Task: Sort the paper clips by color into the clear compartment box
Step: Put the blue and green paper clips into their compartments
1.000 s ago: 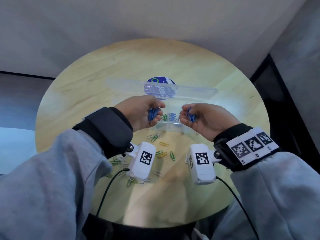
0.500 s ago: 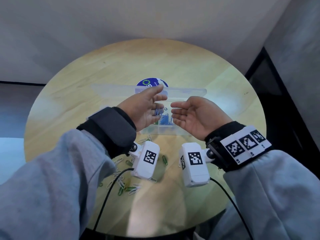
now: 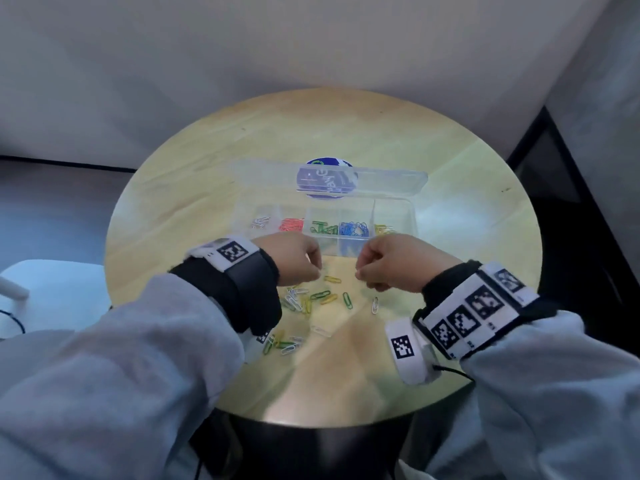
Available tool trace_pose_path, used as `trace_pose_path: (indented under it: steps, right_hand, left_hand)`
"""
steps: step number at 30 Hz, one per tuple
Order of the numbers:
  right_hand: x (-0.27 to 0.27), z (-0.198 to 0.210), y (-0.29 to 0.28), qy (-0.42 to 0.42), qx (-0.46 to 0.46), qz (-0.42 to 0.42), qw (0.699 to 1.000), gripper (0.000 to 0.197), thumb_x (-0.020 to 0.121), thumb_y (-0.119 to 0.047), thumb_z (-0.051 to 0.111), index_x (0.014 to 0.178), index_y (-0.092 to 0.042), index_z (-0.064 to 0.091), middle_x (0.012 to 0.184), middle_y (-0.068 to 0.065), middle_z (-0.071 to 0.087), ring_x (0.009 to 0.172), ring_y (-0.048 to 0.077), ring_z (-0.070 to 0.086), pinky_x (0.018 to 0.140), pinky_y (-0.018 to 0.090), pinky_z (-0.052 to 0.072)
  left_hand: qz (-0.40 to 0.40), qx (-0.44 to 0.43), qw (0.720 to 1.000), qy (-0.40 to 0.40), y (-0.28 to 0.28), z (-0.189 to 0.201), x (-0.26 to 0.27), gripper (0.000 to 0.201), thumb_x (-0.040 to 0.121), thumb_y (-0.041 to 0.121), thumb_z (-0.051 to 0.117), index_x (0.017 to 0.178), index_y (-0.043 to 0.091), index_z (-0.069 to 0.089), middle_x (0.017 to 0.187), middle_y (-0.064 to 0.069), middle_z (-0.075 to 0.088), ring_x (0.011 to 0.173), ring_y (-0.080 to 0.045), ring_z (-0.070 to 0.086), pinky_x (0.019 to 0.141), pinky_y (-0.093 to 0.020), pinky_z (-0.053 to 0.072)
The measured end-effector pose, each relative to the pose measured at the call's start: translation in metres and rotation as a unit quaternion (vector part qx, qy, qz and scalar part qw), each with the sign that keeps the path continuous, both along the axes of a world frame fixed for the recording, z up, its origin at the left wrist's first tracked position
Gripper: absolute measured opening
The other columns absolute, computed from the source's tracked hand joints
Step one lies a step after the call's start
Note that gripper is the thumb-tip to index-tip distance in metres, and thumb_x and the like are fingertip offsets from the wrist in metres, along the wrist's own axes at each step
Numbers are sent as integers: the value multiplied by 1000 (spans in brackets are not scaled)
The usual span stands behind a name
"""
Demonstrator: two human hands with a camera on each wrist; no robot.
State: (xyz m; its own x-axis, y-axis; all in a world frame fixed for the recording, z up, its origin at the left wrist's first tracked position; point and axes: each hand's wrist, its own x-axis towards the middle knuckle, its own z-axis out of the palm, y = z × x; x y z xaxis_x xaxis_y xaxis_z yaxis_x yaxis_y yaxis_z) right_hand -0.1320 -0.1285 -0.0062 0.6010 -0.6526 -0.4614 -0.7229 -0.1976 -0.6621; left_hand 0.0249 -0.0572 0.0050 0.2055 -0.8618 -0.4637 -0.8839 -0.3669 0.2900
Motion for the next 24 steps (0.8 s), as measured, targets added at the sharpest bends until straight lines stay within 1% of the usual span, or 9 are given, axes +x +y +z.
trace_pose_path:
  steps: [5,7,9,11,13,15,18,21,24]
  right_hand:
    - [11,-13,16,135,-87,85,983,7,84,-19,62,87,-13,64,85,2,66,78,17,61,80,31,53]
    - [17,-20,20,162,-111,104,975,4,82,-20,62,82,-16,61,85,2,64,81,20,61,76,30,51]
    - [22,-28,21,183,-128,116,968,9,82,-19,61,88,-13,62,91,4,67,86,22,63,76,31,51]
    - [24,-33,18,191,-137,119,965,14,82,-18,59,94,-11,63,95,6,67,87,22,64,74,31,52]
    - [26,-37,16,199,-147,123,961,13,83,-18,58,93,-11,62,95,6,65,83,22,60,69,29,48]
    - [29,-39,15,215,-159,133,954,10,85,-19,57,92,-12,59,92,4,60,79,21,55,68,28,45]
    - [33,-41,17,230,-161,156,947,8,85,-14,54,92,-14,58,86,3,55,79,21,52,68,28,44]
    - [34,-39,19,230,-149,165,948,14,81,-10,52,91,-13,61,84,4,59,77,20,55,66,28,46]
    - [33,-27,17,216,-129,171,953,8,79,-10,55,85,-11,60,82,5,61,74,21,57,57,26,45]
  left_hand:
    - [-26,26,997,-62,6,-17,-14,24,88,19,54,111,24,62,97,6,56,90,-16,54,69,-23,36]
    - [-39,23,996,-78,4,-21,-19,25,88,19,55,111,23,63,110,2,61,98,-18,57,61,-22,35]
    - [-47,26,995,-88,1,-25,-22,24,88,19,56,111,20,63,113,0,63,90,-18,55,51,-20,31]
    - [-48,36,994,-94,0,-28,-24,23,87,18,57,109,18,65,112,-3,65,84,-17,52,50,-20,31]
    - [-46,47,994,-91,-2,-33,-23,21,86,17,59,106,17,66,110,-3,66,84,-18,53,58,-23,36]
    - [-40,58,994,-82,-4,-36,-21,20,84,18,62,103,17,68,106,-3,69,83,-18,55,64,-24,38]
    - [-33,73,995,-68,-6,-40,-18,17,83,18,63,99,14,68,98,-4,69,83,-19,56,67,-25,40]
    - [-22,63,996,-52,-5,-41,-15,5,82,15,60,82,19,62,85,0,62,77,-18,55,64,-25,42]
    - [14,48,999,-15,0,-38,-5,16,78,14,60,64,20,54,76,1,59,72,-17,54,60,-24,41]
